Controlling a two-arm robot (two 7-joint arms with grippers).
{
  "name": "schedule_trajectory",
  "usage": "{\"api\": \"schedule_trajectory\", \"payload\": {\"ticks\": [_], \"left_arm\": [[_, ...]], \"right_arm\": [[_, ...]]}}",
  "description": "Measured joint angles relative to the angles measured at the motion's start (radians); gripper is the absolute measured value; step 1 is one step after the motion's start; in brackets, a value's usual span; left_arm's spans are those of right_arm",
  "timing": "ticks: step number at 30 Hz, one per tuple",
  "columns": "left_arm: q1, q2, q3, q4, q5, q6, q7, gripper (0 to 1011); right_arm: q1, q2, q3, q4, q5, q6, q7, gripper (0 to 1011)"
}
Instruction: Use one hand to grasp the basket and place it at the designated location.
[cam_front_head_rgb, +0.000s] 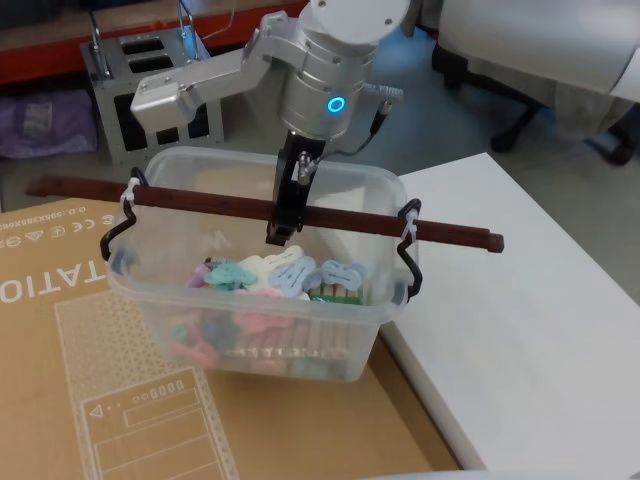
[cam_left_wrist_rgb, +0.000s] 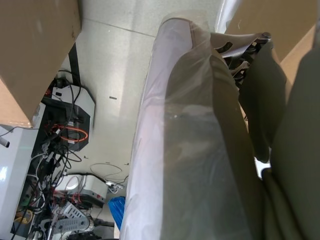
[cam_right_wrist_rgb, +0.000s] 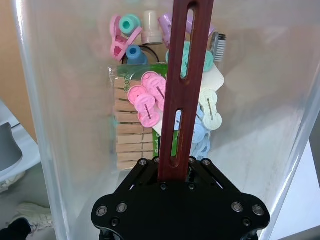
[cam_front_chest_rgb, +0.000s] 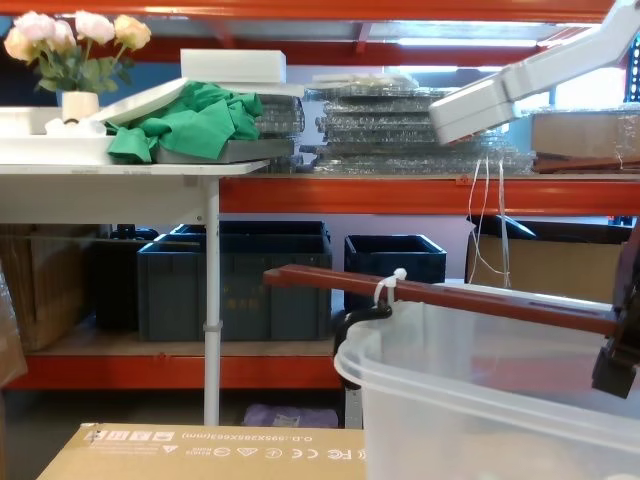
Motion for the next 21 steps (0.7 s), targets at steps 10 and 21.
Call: {"api": "schedule_trajectory", "payload": {"ticks": [10,21], "left_arm": [[0.0,0.0,0.0,0.0,0.0,0.0,0.0,0],[0.0,0.0,0.0,0.0,0.0,0.0,0.0,0]], "right_arm": [[-0.003,0.023,0.02,0.022,-0.004,0.057,0.017,110],[-0.016,0.085,0.064,0.037,0.001,0.101,0.021,110]]}}
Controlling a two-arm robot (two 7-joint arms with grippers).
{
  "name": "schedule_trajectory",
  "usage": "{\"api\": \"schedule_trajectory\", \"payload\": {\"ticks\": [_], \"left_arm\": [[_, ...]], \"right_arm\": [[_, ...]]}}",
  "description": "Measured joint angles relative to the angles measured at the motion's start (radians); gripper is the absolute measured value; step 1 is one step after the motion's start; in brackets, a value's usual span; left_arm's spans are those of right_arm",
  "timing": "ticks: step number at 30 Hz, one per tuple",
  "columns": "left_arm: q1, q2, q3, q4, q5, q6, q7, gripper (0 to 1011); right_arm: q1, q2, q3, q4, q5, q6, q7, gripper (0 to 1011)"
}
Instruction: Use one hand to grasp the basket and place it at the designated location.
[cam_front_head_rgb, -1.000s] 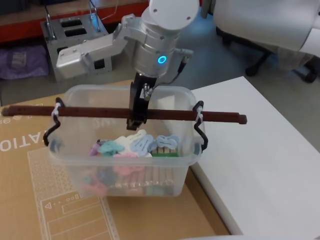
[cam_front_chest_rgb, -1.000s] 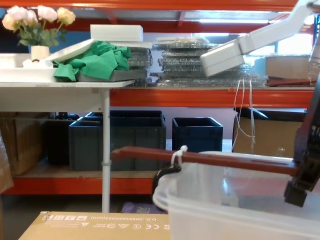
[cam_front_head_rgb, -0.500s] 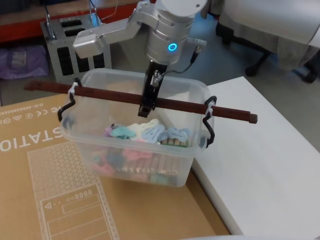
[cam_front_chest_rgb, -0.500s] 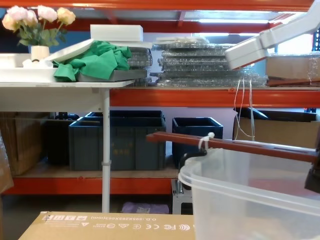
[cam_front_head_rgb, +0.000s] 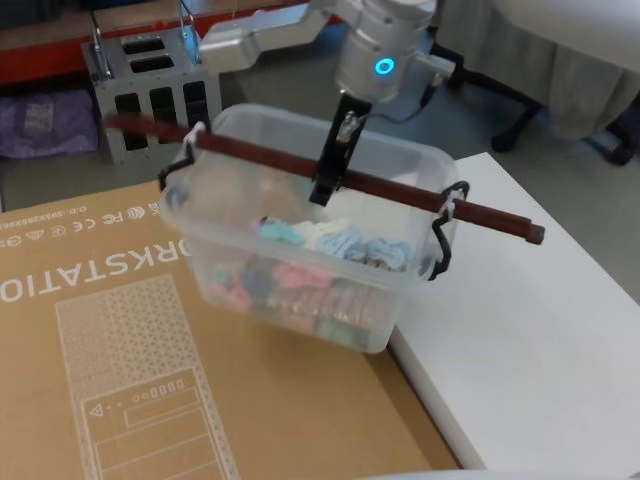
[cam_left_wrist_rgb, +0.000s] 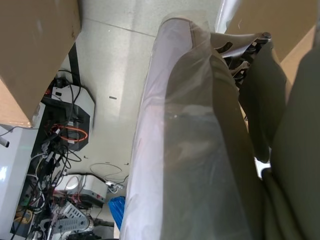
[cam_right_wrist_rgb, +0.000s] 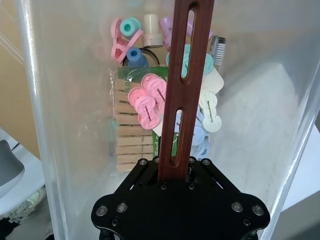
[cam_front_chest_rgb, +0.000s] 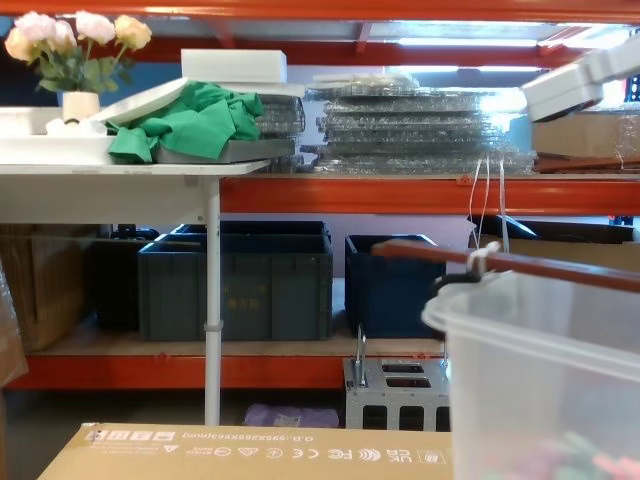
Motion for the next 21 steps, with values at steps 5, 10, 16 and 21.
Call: {"api": "schedule_trajectory", "payload": {"ticks": [5,10,16,21], "left_arm": [[0.0,0.0,0.0,0.0,0.0,0.0,0.0,0],[0.0,0.0,0.0,-0.001,0.0,0.0,0.0,0],[0.0,0.0,0.0,-0.001,0.0,0.0,0.0,0],[0.0,0.0,0.0,0.0,0.0,0.0,0.0,0]], "right_arm": [[-0.008,0.026,0.017,0.004,0.0,0.012,0.0,110],[-0.013,0.053,0.03,0.014,-0.005,0.028,0.0,109],[-0.026,0.139,0.075,0.062,0.018,0.096,-0.012,107],[-0.034,0.151,0.091,0.072,0.022,0.109,-0.014,107]]}}
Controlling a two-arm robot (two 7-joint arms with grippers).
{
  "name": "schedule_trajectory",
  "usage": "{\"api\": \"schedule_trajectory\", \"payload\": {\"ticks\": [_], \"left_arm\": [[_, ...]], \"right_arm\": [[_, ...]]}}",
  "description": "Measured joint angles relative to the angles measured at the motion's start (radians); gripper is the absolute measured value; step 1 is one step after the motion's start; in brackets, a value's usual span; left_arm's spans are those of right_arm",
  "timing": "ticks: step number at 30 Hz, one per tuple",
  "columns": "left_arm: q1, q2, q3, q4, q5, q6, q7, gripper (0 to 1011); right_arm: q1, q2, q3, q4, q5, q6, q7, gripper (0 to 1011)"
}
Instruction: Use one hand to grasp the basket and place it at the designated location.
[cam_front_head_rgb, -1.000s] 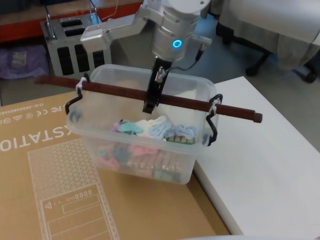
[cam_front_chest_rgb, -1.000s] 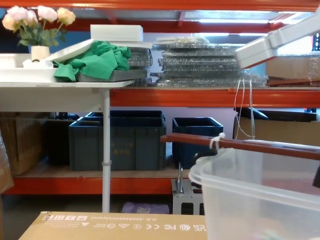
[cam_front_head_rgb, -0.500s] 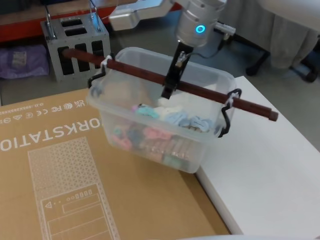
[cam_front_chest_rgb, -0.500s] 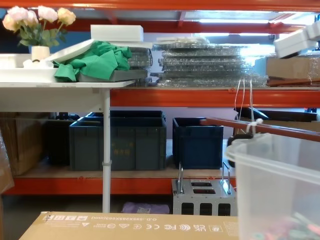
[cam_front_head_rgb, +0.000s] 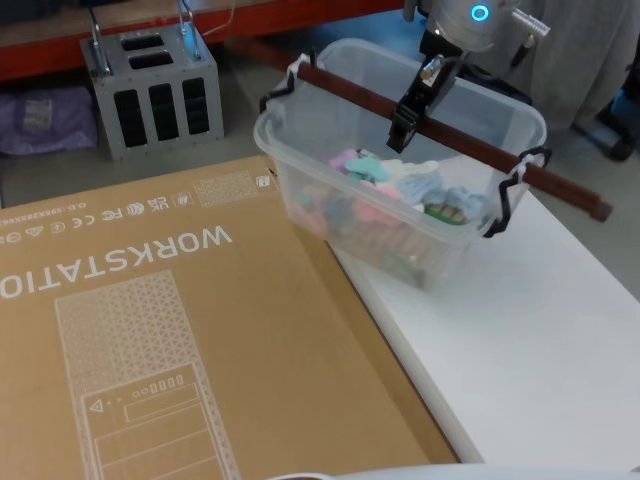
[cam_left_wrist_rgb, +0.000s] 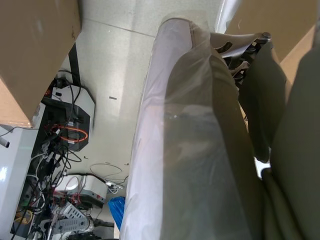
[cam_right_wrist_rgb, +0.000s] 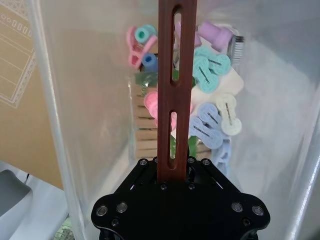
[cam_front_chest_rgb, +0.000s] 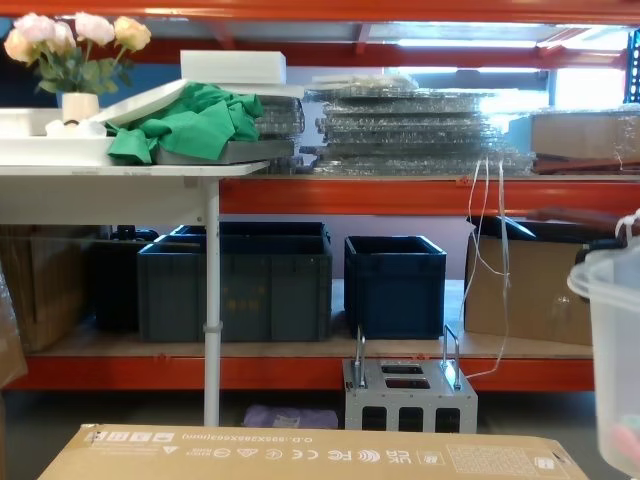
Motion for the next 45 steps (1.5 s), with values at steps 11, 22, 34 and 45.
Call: {"api": "schedule_trajectory", "payload": {"ticks": [11,22,34,45], "left_arm": [[0.0,0.0,0.0,0.0,0.0,0.0,0.0,0],[0.0,0.0,0.0,0.0,0.0,0.0,0.0,0],[0.0,0.0,0.0,0.0,0.0,0.0,0.0,0],[0.0,0.0,0.0,0.0,0.0,0.0,0.0,0]], "right_arm": [[-0.014,0.008,0.024,0.007,0.0,0.007,0.005,107],[-0.036,0.056,0.053,0.011,-0.004,0.035,0.006,109],[-0.085,0.158,0.089,0.053,0.011,0.137,0.001,107],[-0.109,0.179,0.113,0.068,0.021,0.163,0.003,107]]}}
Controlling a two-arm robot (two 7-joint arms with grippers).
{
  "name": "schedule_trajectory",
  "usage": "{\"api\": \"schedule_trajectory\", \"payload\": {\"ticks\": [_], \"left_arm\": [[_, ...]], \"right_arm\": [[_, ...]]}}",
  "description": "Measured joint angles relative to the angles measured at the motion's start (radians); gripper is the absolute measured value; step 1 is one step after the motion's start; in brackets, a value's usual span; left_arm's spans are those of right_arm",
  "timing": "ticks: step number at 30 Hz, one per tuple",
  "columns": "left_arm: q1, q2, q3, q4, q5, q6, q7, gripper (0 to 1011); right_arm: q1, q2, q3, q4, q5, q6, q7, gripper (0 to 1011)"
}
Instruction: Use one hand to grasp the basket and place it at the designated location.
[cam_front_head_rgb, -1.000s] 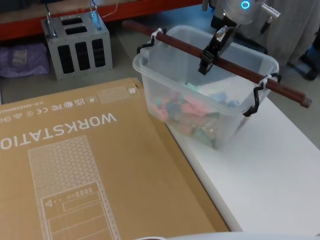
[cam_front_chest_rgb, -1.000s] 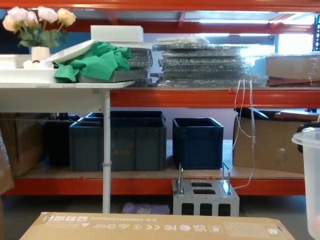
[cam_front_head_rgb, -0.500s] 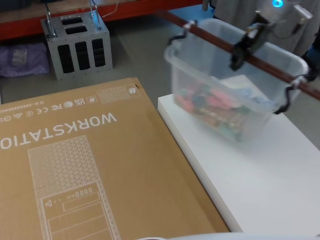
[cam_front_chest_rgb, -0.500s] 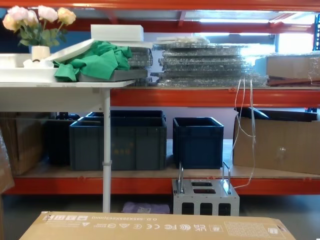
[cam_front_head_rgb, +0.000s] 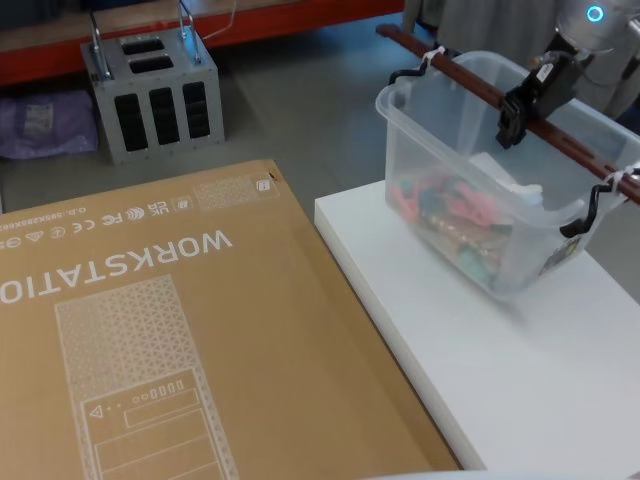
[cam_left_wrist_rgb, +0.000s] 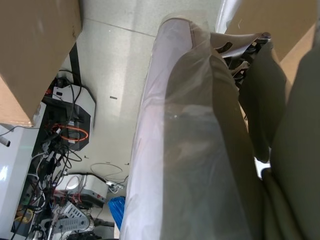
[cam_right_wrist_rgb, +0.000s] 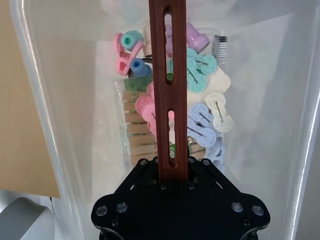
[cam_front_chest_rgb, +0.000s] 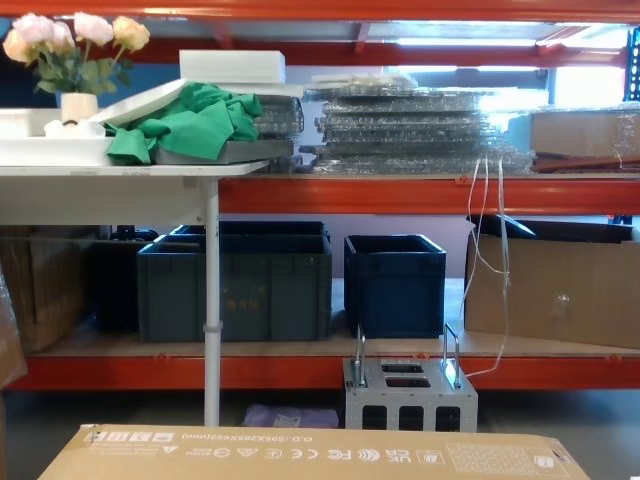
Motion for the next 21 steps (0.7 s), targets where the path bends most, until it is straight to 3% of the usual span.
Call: {"api": "schedule_trajectory", "payload": {"ticks": [21], "left_arm": [[0.0,0.0,0.0,0.0,0.0,0.0,0.0,0]], "right_arm": [[-0.065,0.016,0.038,0.028,0.027,0.082,0.013,107]]}}
